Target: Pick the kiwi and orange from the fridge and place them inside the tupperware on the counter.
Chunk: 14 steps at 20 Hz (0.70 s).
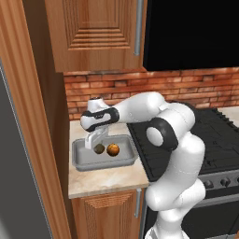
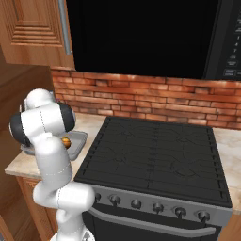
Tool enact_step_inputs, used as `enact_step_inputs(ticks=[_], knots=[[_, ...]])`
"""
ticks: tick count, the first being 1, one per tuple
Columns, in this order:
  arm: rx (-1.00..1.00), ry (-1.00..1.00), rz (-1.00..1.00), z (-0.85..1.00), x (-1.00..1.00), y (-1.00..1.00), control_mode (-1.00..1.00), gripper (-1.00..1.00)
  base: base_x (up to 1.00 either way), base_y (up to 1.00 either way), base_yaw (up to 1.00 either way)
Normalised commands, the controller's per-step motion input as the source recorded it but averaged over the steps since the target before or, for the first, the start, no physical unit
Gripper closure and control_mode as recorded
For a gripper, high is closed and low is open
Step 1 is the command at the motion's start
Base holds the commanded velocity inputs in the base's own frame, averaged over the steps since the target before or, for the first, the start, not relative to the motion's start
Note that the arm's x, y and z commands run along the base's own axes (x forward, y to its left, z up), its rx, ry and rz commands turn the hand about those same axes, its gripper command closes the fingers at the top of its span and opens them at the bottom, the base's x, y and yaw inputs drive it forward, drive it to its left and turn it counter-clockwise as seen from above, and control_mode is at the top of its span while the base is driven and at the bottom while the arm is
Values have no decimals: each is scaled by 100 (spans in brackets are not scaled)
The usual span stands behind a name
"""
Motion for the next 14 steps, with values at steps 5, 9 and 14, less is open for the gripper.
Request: enact_step_inputs(ticks=[5, 9, 14], knots=[[0, 0, 0, -22, 19, 18, -100, 100, 0, 0, 0], [0, 0, 0, -30, 9, 12, -100, 100, 0, 0, 0], [0, 0, 0, -28, 0, 8, -100, -100, 0, 0, 0]])
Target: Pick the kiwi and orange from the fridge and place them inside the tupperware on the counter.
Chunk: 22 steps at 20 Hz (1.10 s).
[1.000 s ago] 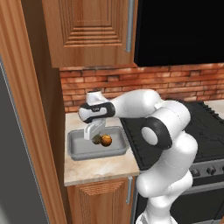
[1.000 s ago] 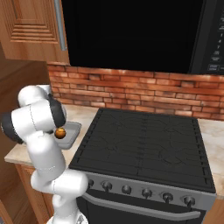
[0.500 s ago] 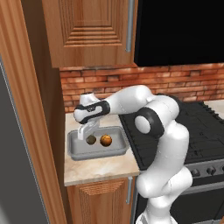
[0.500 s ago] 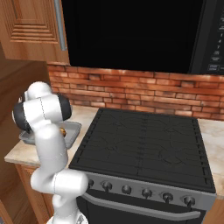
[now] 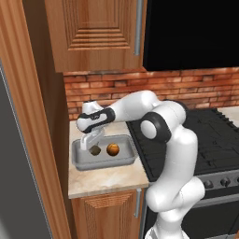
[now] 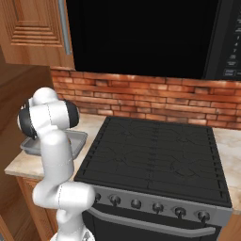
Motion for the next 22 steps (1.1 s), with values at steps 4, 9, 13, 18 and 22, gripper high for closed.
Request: enact_step_inputs(ticks=[4, 9, 13, 18, 22], knots=[[0, 0, -3, -16, 0, 0, -100, -100, 0, 0, 0], [0, -1, -11, -1, -10, 0, -100, -100, 0, 0, 0], [0, -12, -16, 6, -40, -3, -100, -100, 0, 0, 0], [0, -13, -13, 14, -52, -9, -100, -100, 0, 0, 0], [0, -11, -11, 12, -51, -16, -100, -100, 0, 0, 0]])
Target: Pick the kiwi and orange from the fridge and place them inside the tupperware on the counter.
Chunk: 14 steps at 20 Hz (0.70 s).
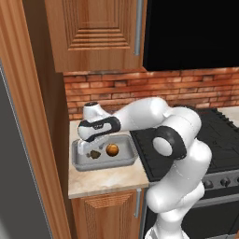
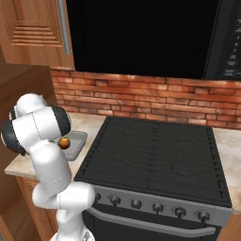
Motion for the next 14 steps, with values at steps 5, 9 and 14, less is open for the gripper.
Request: enact_step_inputs(ticks=[5, 9, 14], knots=[[0, -5, -9, 25, -46, -26, -100, -100, 0, 0, 0], [13, -4, -16, 41, -40, -39, -100, -100, 0, 0, 0], [22, 0, -20, 46, -38, -45, -100, -100, 0, 0, 0]])
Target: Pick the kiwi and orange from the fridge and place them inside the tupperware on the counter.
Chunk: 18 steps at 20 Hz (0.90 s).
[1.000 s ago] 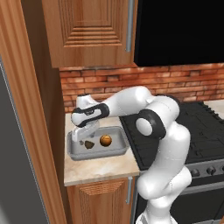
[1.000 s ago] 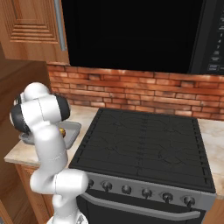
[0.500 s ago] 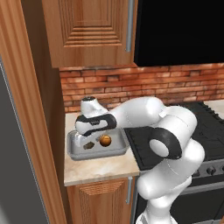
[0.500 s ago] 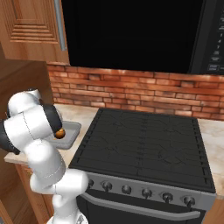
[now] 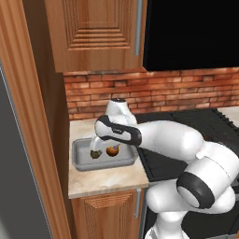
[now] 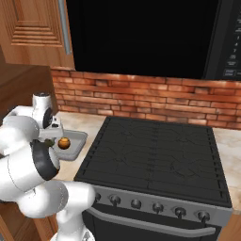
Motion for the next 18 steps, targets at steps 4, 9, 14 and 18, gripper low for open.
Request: enact_step_inputs(ticks=[4, 9, 14, 18], knots=[[22, 0, -19, 38, -41, -48, -100, -100, 0, 0, 0], [21, 0, -18, 45, -39, -47, -100, -100, 0, 0, 0], [20, 0, -14, 57, -41, -46, -100, -100, 0, 0, 0], [18, 0, -2, 60, -43, -38, -100, -100, 0, 0, 0]])
